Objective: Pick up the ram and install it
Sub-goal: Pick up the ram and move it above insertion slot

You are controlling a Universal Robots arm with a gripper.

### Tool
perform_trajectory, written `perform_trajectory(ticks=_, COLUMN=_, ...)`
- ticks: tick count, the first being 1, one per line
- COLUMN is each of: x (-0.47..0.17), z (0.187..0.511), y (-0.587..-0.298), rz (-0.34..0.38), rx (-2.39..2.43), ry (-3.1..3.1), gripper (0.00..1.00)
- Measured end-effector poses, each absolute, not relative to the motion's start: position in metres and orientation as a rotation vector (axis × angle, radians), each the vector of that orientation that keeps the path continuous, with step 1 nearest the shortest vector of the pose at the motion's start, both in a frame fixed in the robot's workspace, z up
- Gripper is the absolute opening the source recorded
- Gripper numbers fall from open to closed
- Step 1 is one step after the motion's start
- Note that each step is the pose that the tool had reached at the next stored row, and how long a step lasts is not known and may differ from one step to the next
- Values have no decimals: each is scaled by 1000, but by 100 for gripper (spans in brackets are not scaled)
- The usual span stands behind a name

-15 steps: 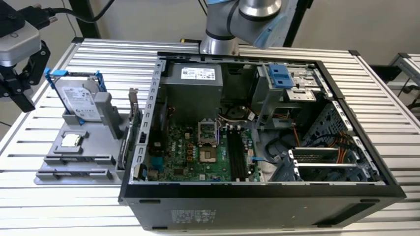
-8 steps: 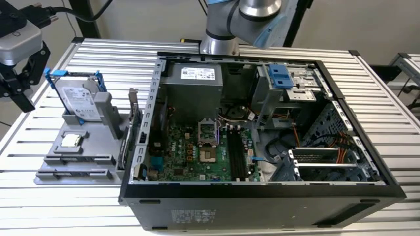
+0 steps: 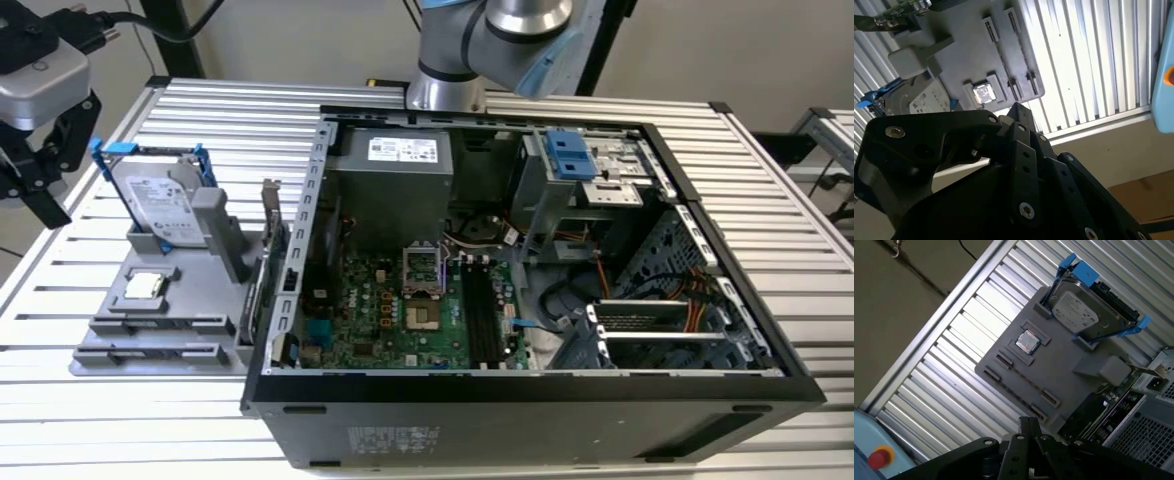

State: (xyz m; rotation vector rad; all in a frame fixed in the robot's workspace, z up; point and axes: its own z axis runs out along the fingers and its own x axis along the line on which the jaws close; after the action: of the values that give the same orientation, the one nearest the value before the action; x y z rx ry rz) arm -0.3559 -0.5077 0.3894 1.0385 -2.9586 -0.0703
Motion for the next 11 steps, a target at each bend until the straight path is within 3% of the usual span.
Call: perform_trajectory(ticks=11, x=-356, z=389, y=-508, rz=-67, rx=1113, ry=-2929, gripper=0)
